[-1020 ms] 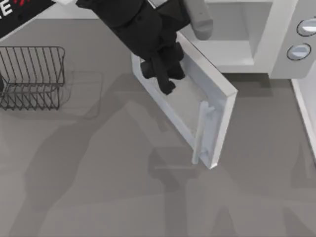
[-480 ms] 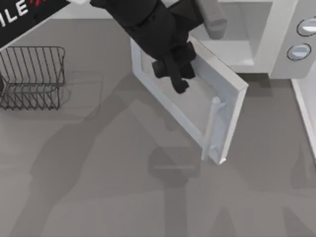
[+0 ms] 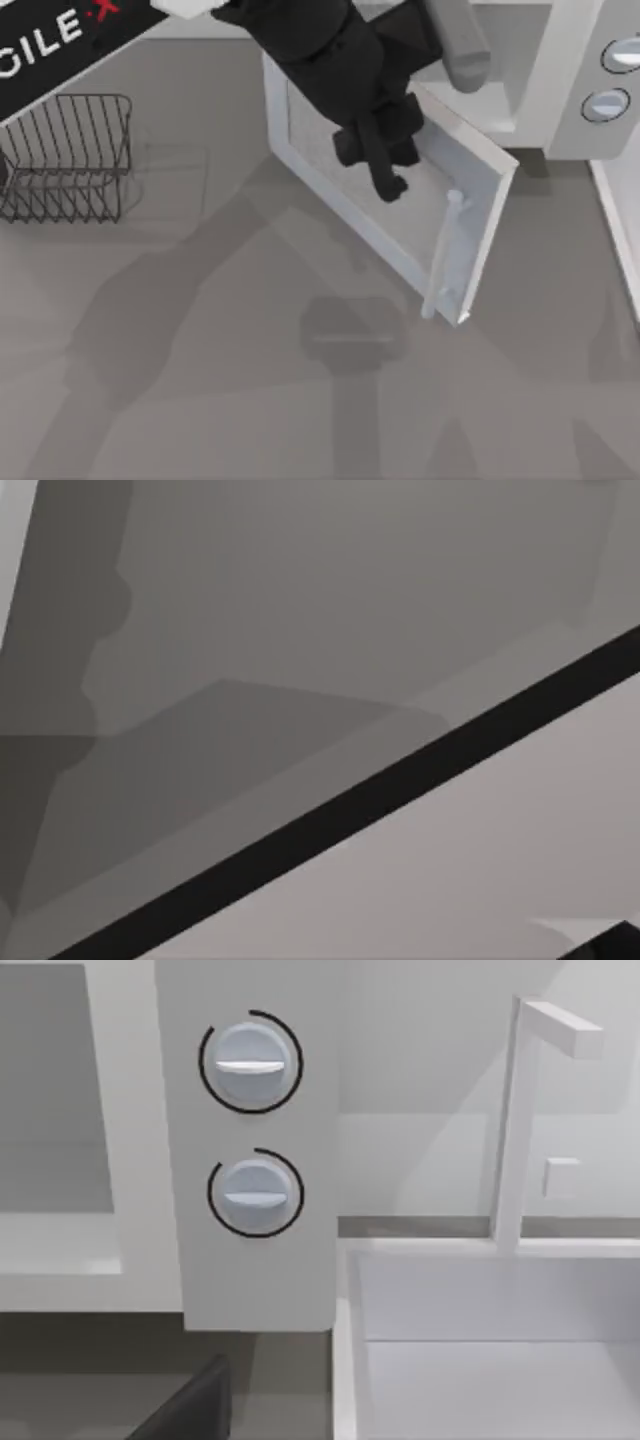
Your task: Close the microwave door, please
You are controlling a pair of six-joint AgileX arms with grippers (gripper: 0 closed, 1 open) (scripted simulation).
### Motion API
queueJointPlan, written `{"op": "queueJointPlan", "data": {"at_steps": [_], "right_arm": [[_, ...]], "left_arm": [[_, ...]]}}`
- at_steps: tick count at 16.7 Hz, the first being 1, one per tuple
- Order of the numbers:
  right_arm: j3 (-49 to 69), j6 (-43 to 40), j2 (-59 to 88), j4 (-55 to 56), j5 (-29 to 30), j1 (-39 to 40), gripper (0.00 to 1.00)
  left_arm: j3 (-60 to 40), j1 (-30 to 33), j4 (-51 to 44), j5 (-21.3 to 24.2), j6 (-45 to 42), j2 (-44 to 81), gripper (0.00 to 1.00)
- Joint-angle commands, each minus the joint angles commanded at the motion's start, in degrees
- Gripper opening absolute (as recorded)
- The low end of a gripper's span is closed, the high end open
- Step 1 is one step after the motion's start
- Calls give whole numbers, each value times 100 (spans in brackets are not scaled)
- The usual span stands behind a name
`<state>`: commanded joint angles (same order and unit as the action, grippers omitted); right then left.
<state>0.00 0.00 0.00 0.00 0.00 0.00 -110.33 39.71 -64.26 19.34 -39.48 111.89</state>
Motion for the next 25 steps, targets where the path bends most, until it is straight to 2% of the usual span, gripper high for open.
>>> {"op": "queueJointPlan", "data": {"at_steps": [5, 12, 25], "right_arm": [[0, 0, 0, 0, 0, 0, 100], [0, 0, 0, 0, 0, 0, 100], [0, 0, 0, 0, 0, 0, 100]], "left_arm": [[21, 296, -60, -217, 86, 141, 0], [-309, -43, -112, 31, 251, 222, 0], [-438, 251, -394, 24, 463, 658, 0]]}}
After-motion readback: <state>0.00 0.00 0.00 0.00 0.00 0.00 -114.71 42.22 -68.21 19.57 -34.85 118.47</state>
